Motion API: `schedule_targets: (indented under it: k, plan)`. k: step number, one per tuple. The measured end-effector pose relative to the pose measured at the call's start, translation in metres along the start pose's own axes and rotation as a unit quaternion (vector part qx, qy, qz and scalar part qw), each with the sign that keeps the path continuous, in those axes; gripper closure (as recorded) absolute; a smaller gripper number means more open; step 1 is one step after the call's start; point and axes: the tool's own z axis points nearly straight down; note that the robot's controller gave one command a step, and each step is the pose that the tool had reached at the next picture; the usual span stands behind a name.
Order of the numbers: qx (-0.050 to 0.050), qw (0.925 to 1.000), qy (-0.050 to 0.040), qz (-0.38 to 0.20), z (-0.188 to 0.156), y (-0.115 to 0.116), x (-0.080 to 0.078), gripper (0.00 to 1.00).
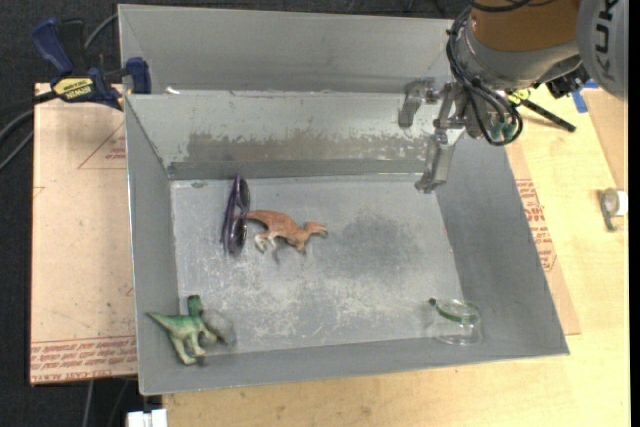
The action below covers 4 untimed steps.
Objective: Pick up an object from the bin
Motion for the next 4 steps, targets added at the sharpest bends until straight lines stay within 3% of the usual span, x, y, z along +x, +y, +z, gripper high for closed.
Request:
schedule_targets:
  k: [1,2,3,4]
  plan:
    - [0.001,1.0,0.0042,-0.008,0.097,0.016,0.008,0.0]
    - [0.001,1.0,0.0025,-0.009,0.095,0.017,0.007,0.0]
    - [0.0,0.999,0.0063,-0.044,0.201,0.01,0.042,0.0]
    - [0.0,1.0,0.0006,0.004,0.198,0.109,0.004,0.0]
